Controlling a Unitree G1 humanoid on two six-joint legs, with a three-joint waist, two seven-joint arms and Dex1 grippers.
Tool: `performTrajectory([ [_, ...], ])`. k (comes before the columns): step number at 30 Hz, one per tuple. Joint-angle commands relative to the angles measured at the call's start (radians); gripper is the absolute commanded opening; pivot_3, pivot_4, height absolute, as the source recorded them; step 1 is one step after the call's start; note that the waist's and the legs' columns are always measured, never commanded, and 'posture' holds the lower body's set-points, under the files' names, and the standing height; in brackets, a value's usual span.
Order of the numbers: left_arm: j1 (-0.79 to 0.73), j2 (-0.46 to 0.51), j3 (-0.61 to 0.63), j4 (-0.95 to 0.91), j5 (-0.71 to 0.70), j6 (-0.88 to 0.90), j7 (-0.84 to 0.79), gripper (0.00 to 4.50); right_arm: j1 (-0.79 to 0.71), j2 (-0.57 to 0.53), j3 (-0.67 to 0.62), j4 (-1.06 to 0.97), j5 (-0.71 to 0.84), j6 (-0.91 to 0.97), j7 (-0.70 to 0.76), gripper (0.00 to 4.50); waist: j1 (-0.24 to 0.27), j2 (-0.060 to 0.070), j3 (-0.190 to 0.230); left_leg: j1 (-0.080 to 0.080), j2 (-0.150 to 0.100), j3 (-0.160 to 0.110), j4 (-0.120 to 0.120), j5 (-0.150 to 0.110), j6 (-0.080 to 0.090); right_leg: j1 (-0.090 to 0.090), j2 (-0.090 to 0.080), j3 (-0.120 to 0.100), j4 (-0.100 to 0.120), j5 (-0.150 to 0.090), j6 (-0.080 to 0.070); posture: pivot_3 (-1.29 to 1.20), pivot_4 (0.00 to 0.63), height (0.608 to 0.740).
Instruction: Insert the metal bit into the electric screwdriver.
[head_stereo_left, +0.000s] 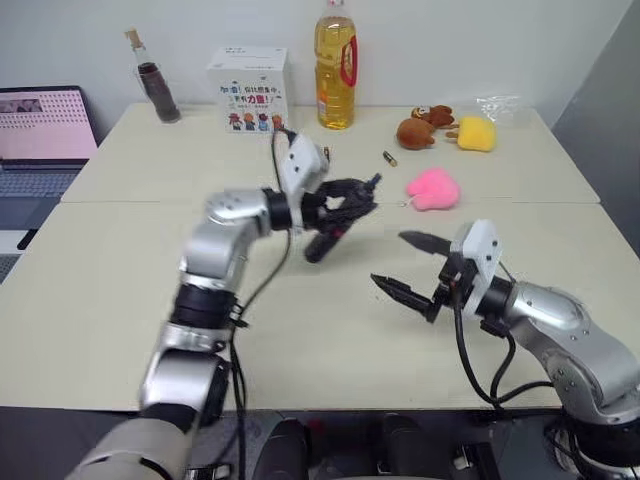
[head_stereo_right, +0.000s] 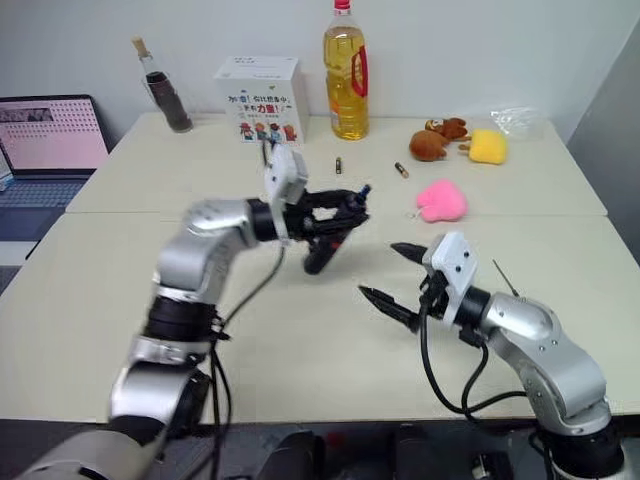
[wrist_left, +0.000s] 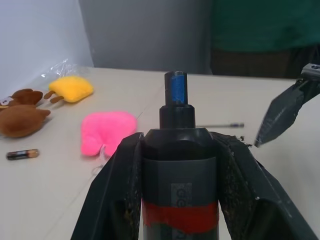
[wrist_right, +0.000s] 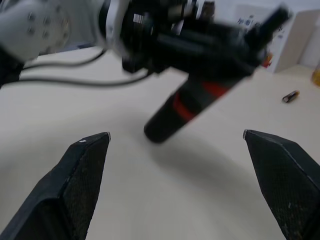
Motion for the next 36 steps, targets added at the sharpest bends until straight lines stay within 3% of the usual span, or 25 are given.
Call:
performTrajectory([
  [1,0.095,-0.073,0.021,-0.063,0.007,-0.105,0.159,1.65,-0.022,0.029,-0.048,-0.037,0.036,0.038,-0.074,4.5,0.003,0.0,0.0,-0.001,0.0,0.0,0.0,0.0,0.0,-0.001,0.0,-0.001,0.0,0.0,0.0,0.0,0.15,0.74],
  [9,0.264,0.016,0.01,-0.202,-0.015,-0.057,0.185,1.65,-0.017,-0.009,-0.051,-0.047,0.034,0.107,-0.097,4.5,-0.001,0.001,-0.001,0.001,0.0,0.002,-0.001,-0.001,0.001,-0.001,0.001,0.0,0.002,0.0,0.0,0.0,0.15,0.74],
  [18,0.408,0.12,-0.01,-0.405,-0.078,0.035,0.211,1.65,-0.031,-0.187,-0.119,0.128,-0.032,0.147,-0.044,4.5,0.001,0.002,-0.002,0.004,0.0,0.003,-0.001,-0.001,0.002,0.001,0.001,0.001,0.002,0.0,0.0,0.0,0.15,0.74],
  [22,0.392,0.107,-0.013,-0.412,-0.082,0.038,0.248,1.65,-0.115,-0.406,-0.051,0.466,-0.201,0.069,0.083,4.5,0.006,0.002,-0.002,0.004,-0.001,0.004,-0.001,-0.001,0.002,0.002,0.0,0.001,0.001,0.0,0.0,0.0,0.15,0.74],
  [25,0.382,0.103,-0.02,-0.405,-0.082,0.031,0.262,1.65,-0.247,-0.489,0.039,0.676,-0.242,0.093,0.219,4.5,0.005,0.005,-0.002,0.005,-0.002,0.007,-0.001,-0.001,0.002,0.002,0.0,0.001,0.001,0.0,0.0,0.0,0.15,0.74],
  [30,0.386,0.102,-0.03,-0.401,-0.082,0.017,0.275,1.65,-0.443,-0.493,0.159,0.942,-0.28,0.235,0.375,4.5,-0.004,0.005,-0.002,0.005,0.002,0.006,-0.002,-0.002,0.004,0.002,0.003,0.003,-0.001,0.001,-0.001,0.0,0.15,0.74],
  [36,0.405,0.095,-0.039,-0.436,-0.086,0.016,0.303,1.65,-0.645,-0.403,0.283,1.268,-0.379,0.303,0.47,4.5,0.001,0.005,-0.002,0.004,0.001,0.006,-0.001,-0.002,0.004,0.002,0.002,0.003,-0.001,0.001,-0.001,0.0,0.15,0.74],
])
